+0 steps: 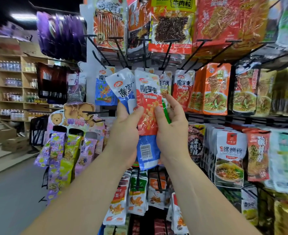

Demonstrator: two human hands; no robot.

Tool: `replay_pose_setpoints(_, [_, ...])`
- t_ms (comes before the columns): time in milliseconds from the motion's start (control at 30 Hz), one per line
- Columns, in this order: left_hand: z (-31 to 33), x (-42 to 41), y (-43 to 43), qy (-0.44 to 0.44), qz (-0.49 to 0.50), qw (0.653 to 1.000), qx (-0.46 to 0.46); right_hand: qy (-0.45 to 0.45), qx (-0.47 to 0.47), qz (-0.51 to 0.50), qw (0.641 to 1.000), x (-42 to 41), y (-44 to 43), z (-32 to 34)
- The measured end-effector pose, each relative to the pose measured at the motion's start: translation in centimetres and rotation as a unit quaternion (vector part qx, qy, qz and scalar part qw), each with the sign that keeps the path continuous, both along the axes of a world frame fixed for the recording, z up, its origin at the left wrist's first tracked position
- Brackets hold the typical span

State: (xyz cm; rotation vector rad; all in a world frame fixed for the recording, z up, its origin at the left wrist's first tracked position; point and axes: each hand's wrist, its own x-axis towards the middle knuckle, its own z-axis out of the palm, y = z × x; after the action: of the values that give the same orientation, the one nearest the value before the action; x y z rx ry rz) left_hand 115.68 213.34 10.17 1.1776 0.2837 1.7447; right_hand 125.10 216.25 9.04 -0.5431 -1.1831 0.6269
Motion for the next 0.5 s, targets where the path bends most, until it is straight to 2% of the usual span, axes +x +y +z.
replay_pose_setpoints(300, [-1.2, 1.5, 0.1, 0.087, 0.058, 0.993, 0.052, 0.003, -0.024, -0.023, 0.999, 1.3, -0.8, -0.1])
replay_pose_setpoints(500, [-0.7, 2.3, 0.0, 0.065, 0.015, 0.996, 0.062, -0.037, -0.002, -0.088, 0.995, 2.6, -1.3, 0.9])
